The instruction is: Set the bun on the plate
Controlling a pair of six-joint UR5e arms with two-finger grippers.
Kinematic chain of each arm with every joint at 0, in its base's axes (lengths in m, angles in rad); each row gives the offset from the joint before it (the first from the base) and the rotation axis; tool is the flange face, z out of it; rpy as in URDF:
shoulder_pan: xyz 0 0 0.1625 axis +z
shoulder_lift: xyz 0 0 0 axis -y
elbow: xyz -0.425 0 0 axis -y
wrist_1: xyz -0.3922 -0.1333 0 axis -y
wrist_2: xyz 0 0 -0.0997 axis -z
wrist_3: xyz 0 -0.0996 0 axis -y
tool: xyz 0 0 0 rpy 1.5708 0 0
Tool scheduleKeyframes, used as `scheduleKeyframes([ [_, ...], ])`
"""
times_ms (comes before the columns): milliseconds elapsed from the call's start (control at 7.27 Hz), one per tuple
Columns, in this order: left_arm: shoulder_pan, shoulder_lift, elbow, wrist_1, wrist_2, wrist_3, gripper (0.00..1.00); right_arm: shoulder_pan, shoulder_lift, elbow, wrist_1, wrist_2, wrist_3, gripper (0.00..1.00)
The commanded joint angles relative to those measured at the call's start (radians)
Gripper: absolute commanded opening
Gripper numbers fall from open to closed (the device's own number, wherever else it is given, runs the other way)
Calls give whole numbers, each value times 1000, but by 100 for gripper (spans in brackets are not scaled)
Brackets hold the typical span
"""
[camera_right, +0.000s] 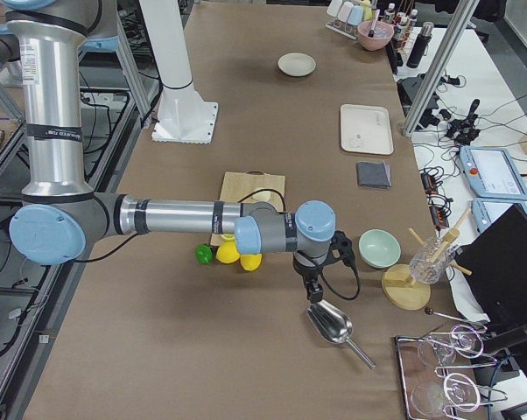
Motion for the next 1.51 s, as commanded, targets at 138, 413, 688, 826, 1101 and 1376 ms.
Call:
scheduleKeyframes([
  [138,0,-2,0,1,2,-1,98,-2,1,-1,2,3,-1,100],
  [413,2,-7,-3,-1,0,-1,98,-8,1,1,2,4,0,100],
  [688,0,-2,-21,-15,0,-1,98,-11,1,2,5,4,-12,100],
  [826,0,2,-21,-22,-7,-5,98,-13,3,2,17,3,-13,100],
  [1101,2,-5,-26,-50,-1,-1,98,-22,3,5,18,15,-12,100],
  [1376,8,-13,-29,-49,-6,-5,98,-33,12,9,21,21,-13,100],
])
